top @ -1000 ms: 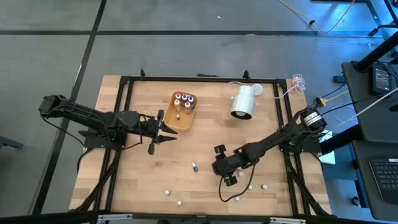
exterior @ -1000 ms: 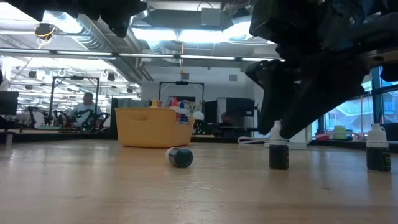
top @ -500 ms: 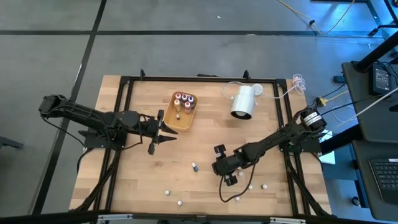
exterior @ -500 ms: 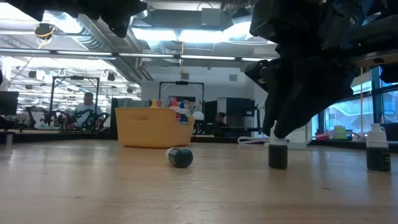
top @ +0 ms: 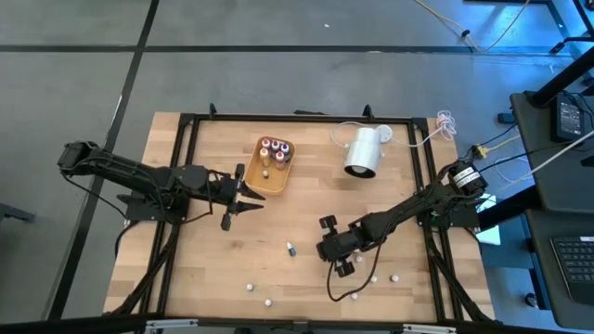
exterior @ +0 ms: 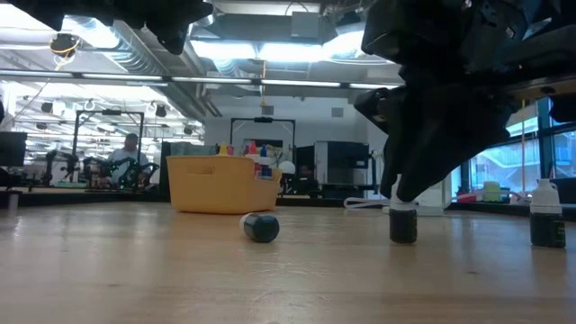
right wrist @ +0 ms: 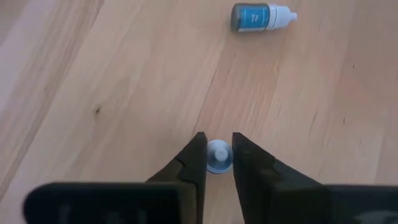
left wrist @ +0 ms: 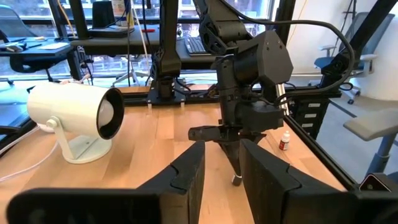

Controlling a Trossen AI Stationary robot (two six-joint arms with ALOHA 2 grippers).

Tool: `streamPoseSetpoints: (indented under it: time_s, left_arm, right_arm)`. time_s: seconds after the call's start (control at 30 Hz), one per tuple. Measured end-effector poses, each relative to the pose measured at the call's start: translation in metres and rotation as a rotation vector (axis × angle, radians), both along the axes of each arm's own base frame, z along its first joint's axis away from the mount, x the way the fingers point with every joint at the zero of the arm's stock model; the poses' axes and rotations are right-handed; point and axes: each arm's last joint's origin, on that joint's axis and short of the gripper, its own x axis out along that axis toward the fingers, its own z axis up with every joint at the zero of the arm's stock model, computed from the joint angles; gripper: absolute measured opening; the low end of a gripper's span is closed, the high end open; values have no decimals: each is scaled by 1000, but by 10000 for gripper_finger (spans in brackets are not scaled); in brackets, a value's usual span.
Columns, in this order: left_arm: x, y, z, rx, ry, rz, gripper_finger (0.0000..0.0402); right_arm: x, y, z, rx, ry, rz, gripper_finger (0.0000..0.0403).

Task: Pick & Place food coloring
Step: Put the right small purple food coloring bottle into the yellow bin

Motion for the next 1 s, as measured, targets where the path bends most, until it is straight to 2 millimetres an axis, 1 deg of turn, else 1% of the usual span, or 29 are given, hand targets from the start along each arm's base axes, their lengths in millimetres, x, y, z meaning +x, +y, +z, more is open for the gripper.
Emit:
streamPoseSetpoints:
  time_s: [0.07,0.17,0.27,0.37,0.43,0.53,0.63,0.77,0.83,0.93,1.0]
  left_arm:
    - [0,0,0,0,0,0,94]
    - [0,0,0,0,0,0,93]
    - [0,0,0,0,0,0,96]
    - [0,0,0,0,0,0,97]
    - [0,0,0,1,0,0,97]
    - [0,0,0,1,0,1,95]
    - [0,0,-1,2,6,0,93]
    - [0,0,-3,5,30,0,96]
    - [0,0,-3,6,33,0,97]
    - [0,0,-3,6,33,0,97]
    - [0,0,-3,6,33,0,96]
  right_arm:
    - [1,-2,0,-5,-7,7,54]
    - [7,-10,4,-6,-13,-15,54]
    - [21,-21,17,8,-41,-40,54]
    - [35,-36,35,-13,-52,-31,56]
    - [46,-49,49,-39,-89,-22,58]
    - [62,-74,69,-88,-159,-17,58]
    - [74,-104,81,-139,-265,-29,58]
    - [82,-146,83,-144,-374,-62,59]
    - [86,-164,80,-127,-445,-83,59]
    - [84,-186,72,-117,-501,-118,60]
    - [83,-196,68,-107,-512,-142,61]
